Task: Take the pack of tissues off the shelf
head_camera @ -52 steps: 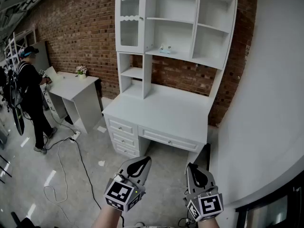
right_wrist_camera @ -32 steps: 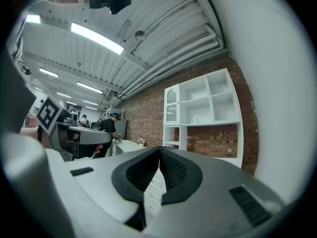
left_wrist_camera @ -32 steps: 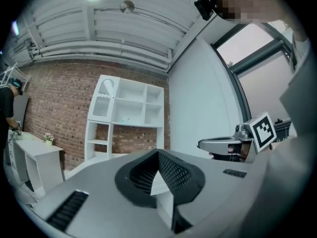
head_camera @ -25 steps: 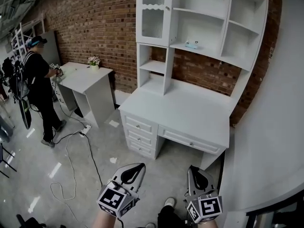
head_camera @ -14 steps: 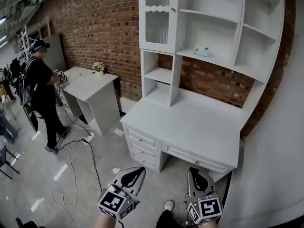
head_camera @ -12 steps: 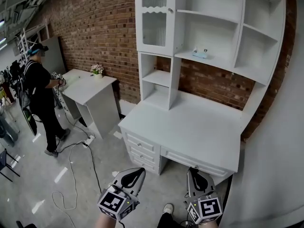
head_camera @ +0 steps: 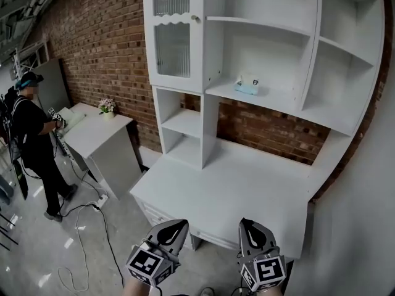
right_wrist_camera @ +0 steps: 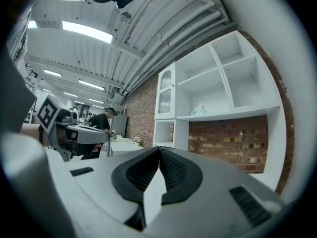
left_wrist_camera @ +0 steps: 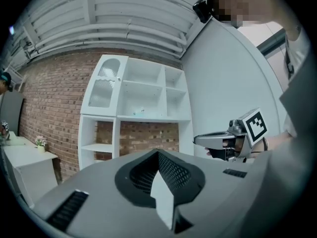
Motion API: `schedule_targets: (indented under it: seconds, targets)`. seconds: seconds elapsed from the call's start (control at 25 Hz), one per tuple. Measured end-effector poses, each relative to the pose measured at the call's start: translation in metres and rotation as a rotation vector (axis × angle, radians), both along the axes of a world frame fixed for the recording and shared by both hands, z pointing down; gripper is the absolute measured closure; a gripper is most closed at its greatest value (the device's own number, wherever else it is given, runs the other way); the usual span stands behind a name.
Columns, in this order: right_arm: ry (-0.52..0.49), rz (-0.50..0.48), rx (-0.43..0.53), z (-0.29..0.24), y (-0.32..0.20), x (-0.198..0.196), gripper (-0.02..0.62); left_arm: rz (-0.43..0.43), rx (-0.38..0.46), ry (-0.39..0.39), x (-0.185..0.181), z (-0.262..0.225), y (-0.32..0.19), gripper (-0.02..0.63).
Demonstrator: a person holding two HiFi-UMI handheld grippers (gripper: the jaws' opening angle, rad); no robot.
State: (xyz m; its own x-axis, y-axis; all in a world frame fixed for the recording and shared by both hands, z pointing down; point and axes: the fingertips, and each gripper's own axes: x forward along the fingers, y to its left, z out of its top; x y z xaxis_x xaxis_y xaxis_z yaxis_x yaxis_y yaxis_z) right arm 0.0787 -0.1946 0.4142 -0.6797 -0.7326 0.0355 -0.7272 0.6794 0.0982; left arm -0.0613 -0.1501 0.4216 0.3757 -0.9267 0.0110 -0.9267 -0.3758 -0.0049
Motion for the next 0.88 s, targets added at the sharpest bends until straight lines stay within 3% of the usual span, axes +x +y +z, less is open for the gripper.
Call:
schedule_targets:
  seconds: [0.2,0.4,0.88]
  targets:
    - [0.06,0.03,0.026,-0.002,-0.052,0.005,0.588,0.032,-0.011,-0.02,0.006,-0.003,-0.057,0.592]
    - [0.045,0.075,0.021,-0.011,-0.102,0.004,0.588,0.089,-0.037,-0.06,0.007,-0.015,-0.112,0.592]
    - [0.053,0.25,0.097,-0.072,-0.225,-0.026,0.588,0.312,0.102,-0.053,-0.018,-0.058,-0.257,0.592]
